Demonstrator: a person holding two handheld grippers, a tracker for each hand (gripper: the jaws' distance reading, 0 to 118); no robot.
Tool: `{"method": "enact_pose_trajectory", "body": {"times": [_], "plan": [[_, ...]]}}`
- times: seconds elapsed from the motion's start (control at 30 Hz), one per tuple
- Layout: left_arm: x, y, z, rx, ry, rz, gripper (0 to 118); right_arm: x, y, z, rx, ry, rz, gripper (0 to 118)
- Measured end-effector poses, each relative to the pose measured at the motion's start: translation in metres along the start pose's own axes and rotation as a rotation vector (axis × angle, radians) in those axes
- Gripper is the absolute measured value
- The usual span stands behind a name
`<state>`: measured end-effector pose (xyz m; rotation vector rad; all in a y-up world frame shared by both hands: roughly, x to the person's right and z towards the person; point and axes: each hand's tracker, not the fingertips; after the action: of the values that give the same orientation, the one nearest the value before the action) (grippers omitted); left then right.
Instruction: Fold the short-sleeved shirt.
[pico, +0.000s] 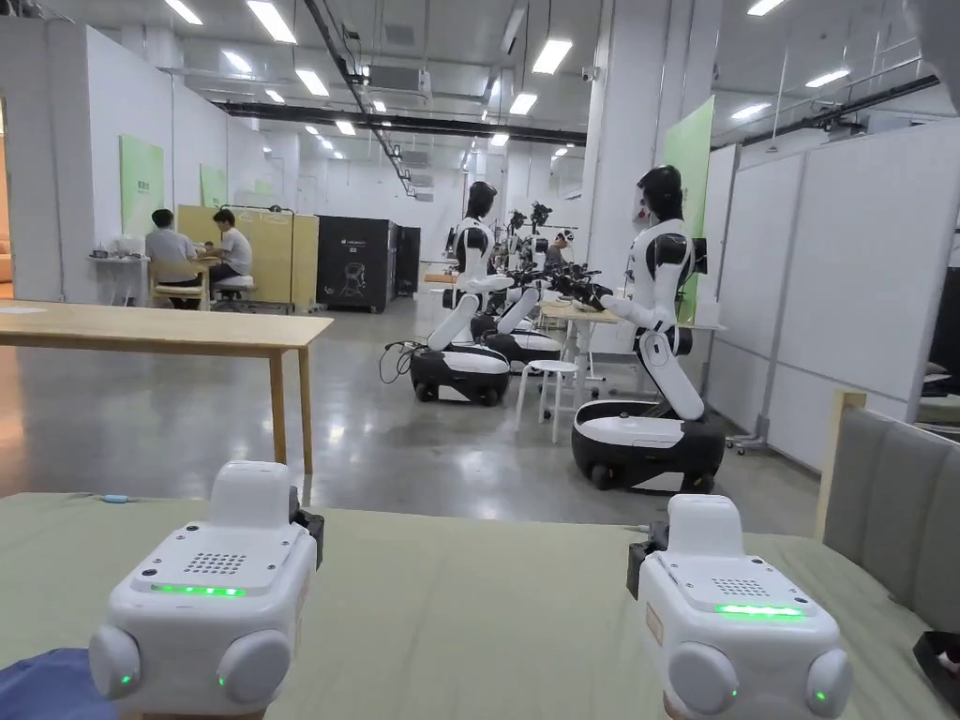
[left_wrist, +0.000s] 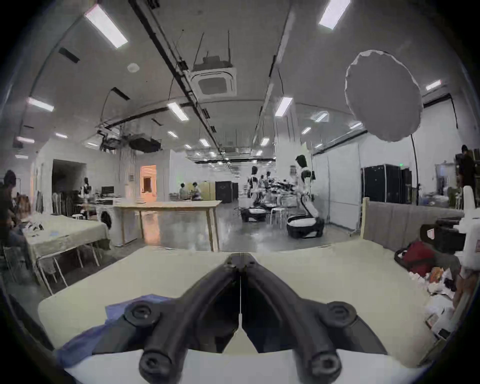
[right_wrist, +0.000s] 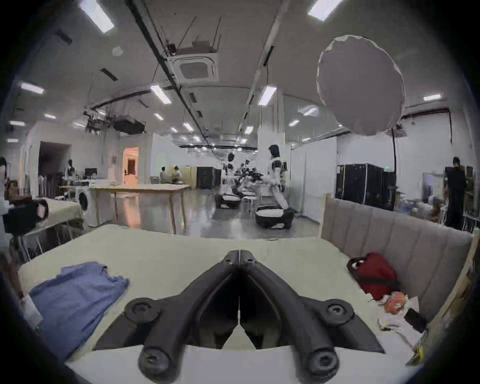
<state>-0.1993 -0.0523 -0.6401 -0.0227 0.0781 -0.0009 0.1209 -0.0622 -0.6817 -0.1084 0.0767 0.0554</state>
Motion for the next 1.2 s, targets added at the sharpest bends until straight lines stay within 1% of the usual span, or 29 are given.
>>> {"method": "enact_pose_trajectory", "body": {"times": [0.07,0.13,0.23,0.33,0.43,0.5,0.53,0.6,0.63,0.67,0.7,0.77,0.8,0.83,0.87,0.9,0.93,0.97,1.03,1.13,1.2], "plan": [[0.002,0.002,-0.001,-0.01,0.003,-0.001,0,-0.002,-0.002,-0.002,0.008,-0.018,0.02,0],[0.002,-0.005,-0.001,0.002,0.015,-0.01,0,-0.001,-0.002,-0.002,0.007,-0.002,0.031,0],[-0.006,-0.007,0.002,-0.007,0.025,-0.01,0,-0.012,-0.003,-0.003,0.004,0.013,0.039,0],[-0.031,-0.013,0.013,-0.049,0.089,-0.066,0,-0.042,-0.007,-0.006,0.002,0.08,0.052,0],[-0.075,-0.025,0.029,-0.089,0.186,-0.09,0,-0.091,-0.017,-0.011,-0.005,0.193,0.075,0],[-0.111,-0.034,0.037,-0.146,0.25,-0.079,0,-0.124,-0.026,-0.014,-0.026,0.276,0.079,0],[-0.132,-0.038,0.037,-0.211,0.261,-0.055,0,-0.14,-0.032,-0.015,-0.041,0.315,0.079,0],[-0.167,-0.048,0.028,-0.432,0.215,-0.011,0,-0.165,-0.045,-0.016,-0.062,0.372,0.089,0],[-0.184,-0.06,0.021,-0.554,0.185,-0.006,0,-0.176,-0.052,-0.017,-0.075,0.395,0.094,0],[-0.195,-0.07,0.016,-0.641,0.18,-0.007,0,-0.184,-0.059,-0.018,-0.087,0.412,0.098,0],[-0.206,-0.085,0.01,-0.71,0.178,-0.01,0,-0.193,-0.067,-0.021,-0.101,0.429,0.105,0],[-0.221,-0.113,0.002,-0.751,0.174,0.004,0,-0.206,-0.083,-0.026,-0.128,0.446,0.112,0],[-0.225,-0.123,-0.005,-0.77,0.149,0.021,9,-0.211,-0.088,-0.029,-0.142,0.455,0.118,0],[-0.229,-0.136,-0.014,-0.789,0.134,0.047,40,-0.214,-0.096,-0.031,-0.157,0.461,0.125,0],[-0.23,-0.147,-0.026,-0.79,0.138,0.057,90,-0.217,-0.102,-0.035,-0.169,0.465,0.133,0],[-0.232,-0.159,-0.034,-0.796,0.141,0.054,118,-0.219,-0.106,-0.038,-0.178,0.468,0.135,0],[-0.232,-0.175,-0.051,-0.824,0.139,0.046,116,-0.221,-0.112,-0.042,-0.194,0.472,0.134,0],[-0.229,-0.18,-0.061,-0.731,0.096,-0.003,116,-0.22,-0.117,-0.044,-0.206,0.474,0.133,0],[-0.231,-0.207,-0.084,-0.819,0.138,0.002,117,-0.221,-0.126,-0.051,-0.224,0.465,0.134,0],[-0.228,-0.242,-0.125,-0.839,0.104,0.013,117,-0.219,-0.14,-0.063,-0.262,0.45,0.13,0],[-0.22,-0.251,-0.158,-0.857,0.08,0.018,117,-0.218,-0.148,-0.073,-0.288,0.437,0.124,0]]}}
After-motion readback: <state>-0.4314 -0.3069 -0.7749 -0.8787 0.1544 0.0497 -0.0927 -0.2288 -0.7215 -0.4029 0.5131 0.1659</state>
